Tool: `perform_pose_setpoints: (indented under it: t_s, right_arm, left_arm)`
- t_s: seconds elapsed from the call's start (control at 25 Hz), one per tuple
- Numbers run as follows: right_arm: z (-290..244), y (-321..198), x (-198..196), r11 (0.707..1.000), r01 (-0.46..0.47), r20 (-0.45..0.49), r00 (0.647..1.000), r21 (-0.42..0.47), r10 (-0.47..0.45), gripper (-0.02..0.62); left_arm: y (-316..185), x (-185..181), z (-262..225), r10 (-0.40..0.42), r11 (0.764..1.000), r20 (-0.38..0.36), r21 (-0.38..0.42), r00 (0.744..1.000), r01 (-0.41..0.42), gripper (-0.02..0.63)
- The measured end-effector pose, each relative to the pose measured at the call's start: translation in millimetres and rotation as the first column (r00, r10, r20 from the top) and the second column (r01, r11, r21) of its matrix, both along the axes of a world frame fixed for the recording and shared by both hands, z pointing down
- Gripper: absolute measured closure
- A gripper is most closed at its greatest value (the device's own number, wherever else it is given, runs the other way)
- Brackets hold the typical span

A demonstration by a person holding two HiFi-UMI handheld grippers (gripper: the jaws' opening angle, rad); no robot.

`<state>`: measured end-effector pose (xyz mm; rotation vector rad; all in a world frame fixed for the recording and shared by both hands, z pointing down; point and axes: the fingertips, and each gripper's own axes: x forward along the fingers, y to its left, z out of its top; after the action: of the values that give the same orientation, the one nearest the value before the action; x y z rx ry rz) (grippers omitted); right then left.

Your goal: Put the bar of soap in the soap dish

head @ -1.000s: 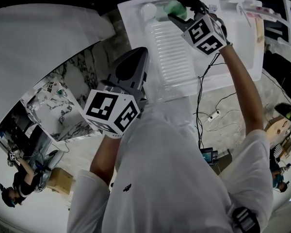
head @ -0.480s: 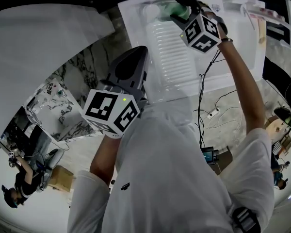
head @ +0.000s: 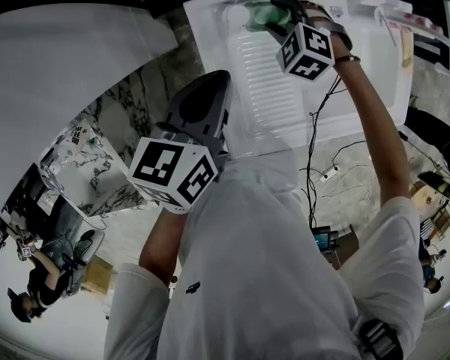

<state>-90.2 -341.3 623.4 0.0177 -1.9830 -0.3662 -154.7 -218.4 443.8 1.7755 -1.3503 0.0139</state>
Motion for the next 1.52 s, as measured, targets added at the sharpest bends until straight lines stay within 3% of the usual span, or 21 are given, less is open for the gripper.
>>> perform_pose_setpoints:
  t_s: [0.24,0.92,1.28,1.52]
  right_arm:
    - [-3.6,-0.3,-4.4,1.0,-0.025,0.033,0.999,-0.011,0.025,0.322]
    - [-39.1,-1.5,-6.8,0.994,-0.108,0.141,0.984,-0.002,0.107,0.349]
    - [-70.8,12.4,1.9,0.977,-0.211,0.234,0.949,-0.036,0.214,0.39]
    - [-97.2,24.0,8.7,0.961,-0.274,0.295,0.916,-0.029,0.271,0.462]
  left_arm:
    - [1.3,0.3,-1.9,-0.003,1.0,0.0,0.004,1.0,0.003,0.597]
    - [11.1,5.6,-17.0,-0.013,0.999,0.014,0.038,1.0,0.012,0.597]
    - [25.9,10.5,-30.2,-0.007,0.998,0.024,0.06,1.0,0.006,0.597]
    - [36.7,10.4,-39.8,0.004,0.997,0.036,0.083,0.999,-0.007,0.597]
